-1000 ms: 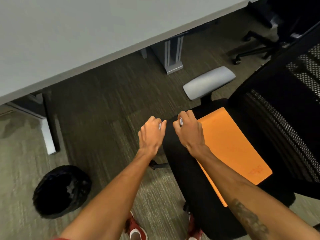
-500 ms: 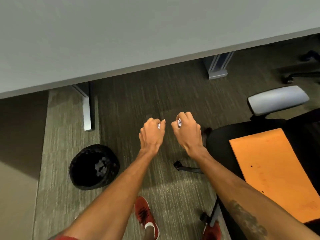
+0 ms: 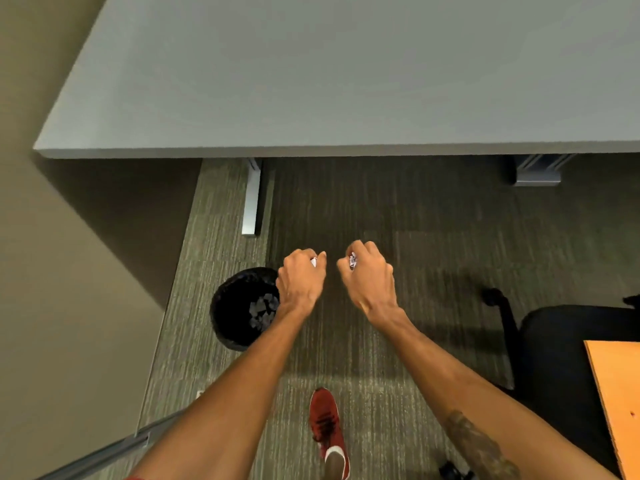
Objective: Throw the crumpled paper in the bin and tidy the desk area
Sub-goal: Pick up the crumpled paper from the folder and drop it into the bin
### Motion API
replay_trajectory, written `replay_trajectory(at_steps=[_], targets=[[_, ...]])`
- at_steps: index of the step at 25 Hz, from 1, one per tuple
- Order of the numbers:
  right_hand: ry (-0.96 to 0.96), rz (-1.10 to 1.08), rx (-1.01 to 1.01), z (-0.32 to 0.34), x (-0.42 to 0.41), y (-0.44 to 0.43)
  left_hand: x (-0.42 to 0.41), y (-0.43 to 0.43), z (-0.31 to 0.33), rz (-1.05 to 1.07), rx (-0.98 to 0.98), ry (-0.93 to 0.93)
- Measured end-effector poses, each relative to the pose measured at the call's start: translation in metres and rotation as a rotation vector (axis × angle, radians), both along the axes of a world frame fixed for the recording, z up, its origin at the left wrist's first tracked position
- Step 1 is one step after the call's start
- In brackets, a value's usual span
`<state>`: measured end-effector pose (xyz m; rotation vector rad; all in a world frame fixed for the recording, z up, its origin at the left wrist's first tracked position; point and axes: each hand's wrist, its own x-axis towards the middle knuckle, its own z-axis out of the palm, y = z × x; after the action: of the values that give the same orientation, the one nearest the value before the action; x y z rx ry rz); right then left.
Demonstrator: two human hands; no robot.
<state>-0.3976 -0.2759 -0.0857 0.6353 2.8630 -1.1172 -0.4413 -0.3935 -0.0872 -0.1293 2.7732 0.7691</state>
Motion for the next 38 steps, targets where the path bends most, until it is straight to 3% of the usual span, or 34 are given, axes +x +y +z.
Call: replay_trajectory(at_steps=[3, 6, 11, 17, 23, 28, 34, 38], targets=[[-0.122, 0.005, -0.144, -0.009, -0.025, -0.052, -0.023, -0.056, -0.022, 0.314, 0.102, -0.181], [-0.247, 0.035, -0.227, -0.025, -0.043, -0.1, -0.037, -0.108, -0.044, 0.648, 0.341, -0.308], [-0.359, 0.057, -0.329, -0.056, -0.064, -0.169, -0.049, -0.177, -0.069, 0.954, 0.575, -0.445], [-0.619, -0.383, -0.769, -0.087, -0.087, -0.217, -0.061, -0.221, -0.094, 1.193, 0.799, -0.59], [-0.715, -0.5, -0.928, -0.105, -0.098, -0.245, -0.067, -0.247, -0.11, 1.254, 0.871, -0.624], [-0.745, -0.469, -0.999, -0.112, -0.097, -0.252, -0.061, -0.263, -0.127, 1.18, 0.847, -0.789], [-0.699, -0.448, -1.033, -0.109, -0.088, -0.255, -0.046, -0.263, -0.129, 1.229, 0.813, -0.684], [-0.655, -0.332, -0.944, -0.099, -0.082, -0.25, -0.041, -0.252, -0.122, 1.182, 0.722, -0.632]])
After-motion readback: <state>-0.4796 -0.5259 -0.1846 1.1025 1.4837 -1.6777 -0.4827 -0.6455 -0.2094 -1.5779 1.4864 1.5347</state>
